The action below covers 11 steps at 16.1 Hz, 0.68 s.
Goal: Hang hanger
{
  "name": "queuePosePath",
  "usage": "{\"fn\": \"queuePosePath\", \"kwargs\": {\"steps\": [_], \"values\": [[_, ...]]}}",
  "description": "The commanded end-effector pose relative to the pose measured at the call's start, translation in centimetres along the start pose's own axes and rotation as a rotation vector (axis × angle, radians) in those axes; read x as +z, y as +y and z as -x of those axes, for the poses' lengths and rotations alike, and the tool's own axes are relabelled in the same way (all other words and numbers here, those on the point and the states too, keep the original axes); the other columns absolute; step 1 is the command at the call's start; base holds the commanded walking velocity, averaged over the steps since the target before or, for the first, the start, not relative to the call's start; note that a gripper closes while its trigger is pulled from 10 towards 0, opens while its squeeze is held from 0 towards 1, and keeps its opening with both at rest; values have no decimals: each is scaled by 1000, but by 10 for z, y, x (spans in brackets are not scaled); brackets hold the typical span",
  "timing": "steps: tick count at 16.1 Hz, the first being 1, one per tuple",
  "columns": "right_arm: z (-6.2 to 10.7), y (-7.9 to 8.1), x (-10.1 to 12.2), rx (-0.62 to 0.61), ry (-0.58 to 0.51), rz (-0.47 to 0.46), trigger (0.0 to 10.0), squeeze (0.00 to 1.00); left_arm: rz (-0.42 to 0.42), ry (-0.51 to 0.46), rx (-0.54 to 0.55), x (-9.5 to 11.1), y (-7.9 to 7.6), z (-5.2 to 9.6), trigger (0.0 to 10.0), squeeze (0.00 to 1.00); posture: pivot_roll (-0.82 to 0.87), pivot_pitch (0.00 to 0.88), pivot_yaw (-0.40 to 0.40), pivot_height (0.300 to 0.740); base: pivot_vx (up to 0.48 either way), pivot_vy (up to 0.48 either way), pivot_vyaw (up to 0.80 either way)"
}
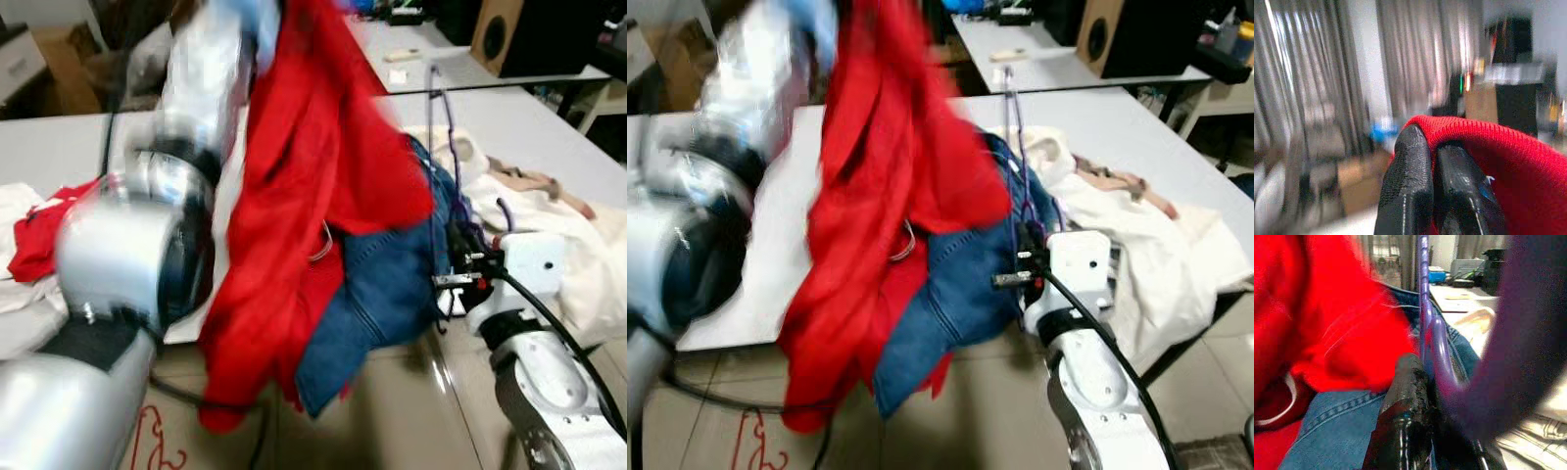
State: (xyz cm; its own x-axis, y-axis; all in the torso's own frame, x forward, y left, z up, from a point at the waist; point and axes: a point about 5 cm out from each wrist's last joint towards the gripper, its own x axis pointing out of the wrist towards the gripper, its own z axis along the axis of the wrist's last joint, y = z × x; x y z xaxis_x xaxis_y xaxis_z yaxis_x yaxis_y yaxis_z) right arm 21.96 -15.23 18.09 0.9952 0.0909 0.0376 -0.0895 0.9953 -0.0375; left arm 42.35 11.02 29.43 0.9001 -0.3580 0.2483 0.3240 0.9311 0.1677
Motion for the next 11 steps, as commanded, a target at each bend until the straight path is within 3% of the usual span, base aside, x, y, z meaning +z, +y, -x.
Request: {"fn": "queuePosePath", "kwargs": {"steps": [1, 2, 4, 6, 7, 8, 11], "values": [[2, -1, 3, 2, -15, -3, 10000, 0, -28, 60, -71, -17, -14, 2, 10000, 0, -82, 0, 55, 740, 0, 0, 0], [2, 1, 3, 17, -16, -6, 10000, 0, -31, 159, -152, -57, -24, 19, 10000, 0, -80, 0, 48, 740, 0, 0, 0], [0, 3, 4, 33, -21, -7, 10000, 0, -37, 240, -248, -87, -30, 38, 10000, 0, -66, 0, 36, 740, 0, 0, 0], [-1, 4, 3, 43, -18, -14, 10000, 0, -84, 255, -362, -99, -26, 55, 10000, 0, -53, 0, 27, 740, 0, 0, 0], [-1, 5, 3, 51, -17, -17, 10000, 0, -130, 271, -410, -100, -20, 65, 10000, 1000, -48, 0, 25, 740, 0, 0, 0], [-2, 6, 2, 56, -18, -19, 10000, 0, -143, 272, -436, -97, -12, 71, 10000, 1000, -44, 0, 26, 740, 0, 0, 0], [-4, 5, 3, 55, -27, -30, 10000, 0, -14, 196, -409, -62, 17, 77, 10000, 1000, -28, 0, 22, 740, 0, 0, 0]]}}
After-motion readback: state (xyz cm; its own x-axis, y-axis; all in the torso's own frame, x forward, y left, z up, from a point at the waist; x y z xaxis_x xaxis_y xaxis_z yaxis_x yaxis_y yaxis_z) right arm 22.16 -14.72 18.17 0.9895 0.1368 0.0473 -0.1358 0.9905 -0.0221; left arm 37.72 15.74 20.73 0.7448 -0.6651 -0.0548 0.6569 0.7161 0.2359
